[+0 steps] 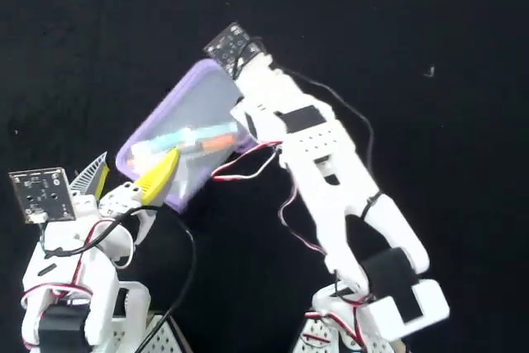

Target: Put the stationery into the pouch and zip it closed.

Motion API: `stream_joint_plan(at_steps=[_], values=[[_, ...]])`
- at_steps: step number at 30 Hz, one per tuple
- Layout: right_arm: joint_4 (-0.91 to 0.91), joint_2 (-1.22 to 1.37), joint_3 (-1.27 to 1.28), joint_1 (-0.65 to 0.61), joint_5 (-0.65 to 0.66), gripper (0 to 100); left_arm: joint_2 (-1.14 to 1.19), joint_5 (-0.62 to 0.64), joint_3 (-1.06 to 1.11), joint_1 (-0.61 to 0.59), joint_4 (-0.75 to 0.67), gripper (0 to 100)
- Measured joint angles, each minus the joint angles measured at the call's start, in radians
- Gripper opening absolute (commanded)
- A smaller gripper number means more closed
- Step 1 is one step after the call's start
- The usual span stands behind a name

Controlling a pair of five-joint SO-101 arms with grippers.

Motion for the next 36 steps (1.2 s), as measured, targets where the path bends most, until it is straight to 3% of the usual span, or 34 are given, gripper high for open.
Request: stream_joint_plan(at_steps=[7,14,22,30,36], values=[[0.066,-0.032,0.000,0.000,-0.002,28.3,0.000,0.000,0.000,0.000,0.006,37],[0.172,-0.264,0.000,0.015,0.000,28.3,0.000,0.000,0.000,0.000,0.008,37],[0.368,-0.557,0.000,0.114,-0.002,28.3,0.000,0.000,0.000,0.000,0.008,8],[0.555,-0.812,0.006,0.216,0.000,28.3,0.000,0.000,0.000,0.000,0.008,7],[0.598,-1.066,0.164,0.270,0.000,28.2,0.000,0.000,0.104,0.000,0.008,4]])
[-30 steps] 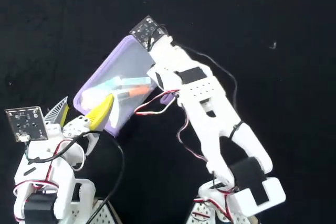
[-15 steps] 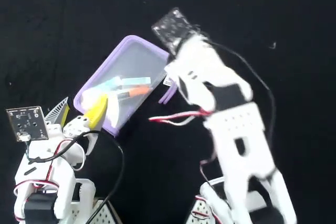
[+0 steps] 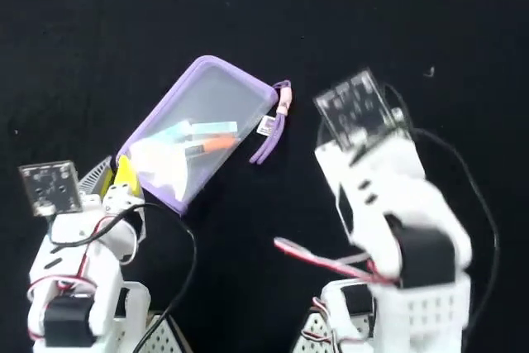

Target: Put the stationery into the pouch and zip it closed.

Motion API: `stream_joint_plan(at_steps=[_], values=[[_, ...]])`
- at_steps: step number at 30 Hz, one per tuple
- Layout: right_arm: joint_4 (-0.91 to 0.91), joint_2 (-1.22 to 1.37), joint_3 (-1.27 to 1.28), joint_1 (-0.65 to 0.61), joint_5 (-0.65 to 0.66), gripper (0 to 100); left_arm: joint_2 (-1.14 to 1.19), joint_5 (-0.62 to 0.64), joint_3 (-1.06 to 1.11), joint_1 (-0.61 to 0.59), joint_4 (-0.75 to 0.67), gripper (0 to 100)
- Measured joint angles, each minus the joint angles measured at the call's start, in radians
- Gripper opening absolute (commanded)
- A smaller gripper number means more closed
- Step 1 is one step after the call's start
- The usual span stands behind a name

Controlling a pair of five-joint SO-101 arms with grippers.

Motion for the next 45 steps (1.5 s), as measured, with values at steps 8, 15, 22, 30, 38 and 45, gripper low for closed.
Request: stream_joint_plan(at_steps=[8,15,22,30,38,45], values=[[0.000,-0.442,0.336,0.068,0.000,28.2,0.002,0.000,0.149,-0.002,0.000,3],[0.000,-0.623,0.598,0.184,0.000,28.2,0.002,0.000,0.256,-0.002,0.000,3],[0.000,-0.623,0.709,0.261,0.000,12.3,0.008,0.000,0.348,-0.002,0.000,3],[-0.012,-0.623,0.848,0.261,0.000,2.1,0.012,0.002,0.448,-0.029,-0.003,3],[-0.021,-0.623,1.036,0.262,0.000,2.5,0.011,0.000,0.463,-0.158,-0.107,3],[0.011,-0.623,1.042,0.262,0.000,2.5,0.011,0.000,0.463,-0.158,-0.026,3]])
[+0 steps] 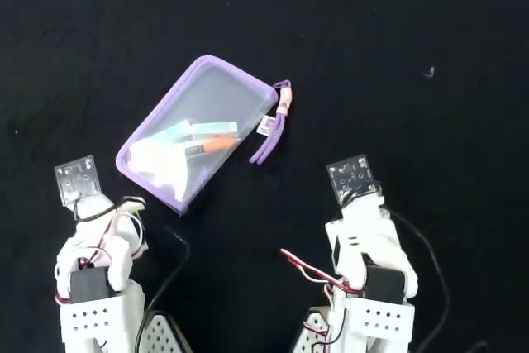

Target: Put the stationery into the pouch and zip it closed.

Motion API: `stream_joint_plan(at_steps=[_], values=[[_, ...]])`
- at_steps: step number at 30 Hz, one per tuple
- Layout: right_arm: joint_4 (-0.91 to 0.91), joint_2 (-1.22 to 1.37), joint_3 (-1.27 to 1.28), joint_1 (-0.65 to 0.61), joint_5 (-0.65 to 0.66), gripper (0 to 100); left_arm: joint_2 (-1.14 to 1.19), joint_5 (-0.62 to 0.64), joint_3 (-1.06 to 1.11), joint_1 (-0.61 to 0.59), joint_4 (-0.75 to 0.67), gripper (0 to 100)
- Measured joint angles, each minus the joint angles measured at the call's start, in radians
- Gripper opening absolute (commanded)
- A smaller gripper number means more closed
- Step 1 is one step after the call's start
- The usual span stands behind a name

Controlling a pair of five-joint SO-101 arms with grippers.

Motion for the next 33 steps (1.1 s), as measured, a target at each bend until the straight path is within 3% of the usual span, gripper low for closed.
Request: stream_joint_plan(at_steps=[7,33], values=[[0.046,0.000,0.000,0.000,0.000,2.5,0.000,0.002,0.000,-0.009,0.120,3],[0.086,0.000,0.000,-0.049,0.002,2.5,0.000,0.002,0.000,-0.014,0.126,3]])
